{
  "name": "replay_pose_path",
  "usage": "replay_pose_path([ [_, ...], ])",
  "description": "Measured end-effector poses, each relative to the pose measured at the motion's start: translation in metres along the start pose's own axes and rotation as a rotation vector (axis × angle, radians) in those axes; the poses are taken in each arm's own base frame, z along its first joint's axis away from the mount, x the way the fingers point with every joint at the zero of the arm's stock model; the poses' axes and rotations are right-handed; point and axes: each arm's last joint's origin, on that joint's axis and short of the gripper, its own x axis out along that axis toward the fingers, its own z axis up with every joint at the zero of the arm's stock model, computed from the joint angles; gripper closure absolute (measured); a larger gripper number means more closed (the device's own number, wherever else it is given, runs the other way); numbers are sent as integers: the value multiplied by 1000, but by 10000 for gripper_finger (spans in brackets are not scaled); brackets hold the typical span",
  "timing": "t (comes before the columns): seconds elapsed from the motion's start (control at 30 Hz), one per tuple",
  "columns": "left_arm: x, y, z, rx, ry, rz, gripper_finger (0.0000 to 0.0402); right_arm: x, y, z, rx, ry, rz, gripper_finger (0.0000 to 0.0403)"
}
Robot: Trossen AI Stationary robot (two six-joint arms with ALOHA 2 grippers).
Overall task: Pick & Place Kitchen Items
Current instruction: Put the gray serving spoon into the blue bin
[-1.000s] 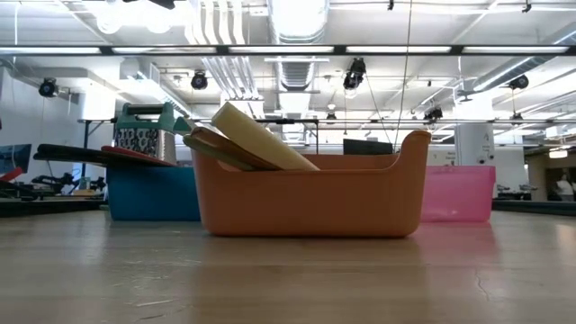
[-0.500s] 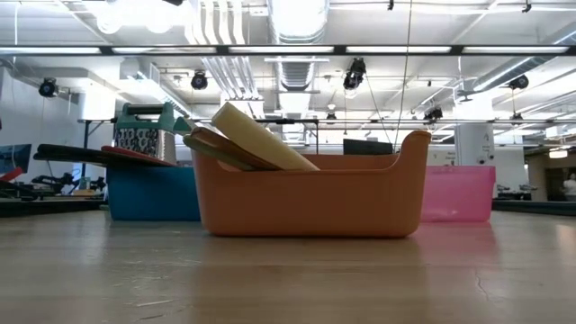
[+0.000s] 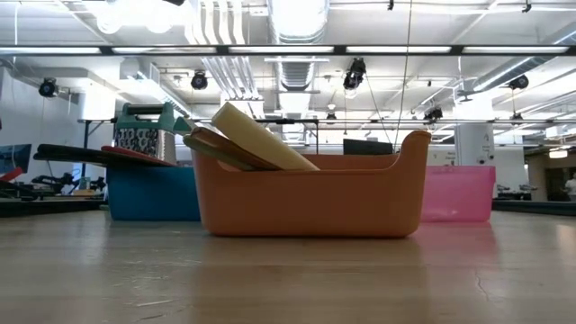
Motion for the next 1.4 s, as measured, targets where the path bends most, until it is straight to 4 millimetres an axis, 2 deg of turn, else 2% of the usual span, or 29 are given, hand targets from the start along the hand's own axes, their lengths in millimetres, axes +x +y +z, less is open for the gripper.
replay_pose_path([
  [0.2, 0, 0, 0, 3, -1, 0, 307, 35, -14, 7, -5, 3, -34, 271],
  [0.33, 0, 0, 0, -1, -1, 1, 307, 60, -29, 16, -10, 44, 14, 271],
  [0.47, 0, 0, 0, -6, -1, 1, 307, 71, -45, 24, -14, 120, 92, 271],
  [0.57, 0, 0, 0, -8, 0, 1, 307, 72, -57, 31, -21, 154, 88, 271],
  [1.0, 2, 6, 1, -114, -2, 40, 307, 46, -110, 61, -86, 206, 5, 280],
  [1.13, 2, 7, 3, -176, -26, 71, 307, 45, -125, 66, -301, 189, 12, 278],
  [1.4, 6, 6, 17, -310, -160, 110, 307, 46, -118, 76, -1182, 111, 126, 278],
])
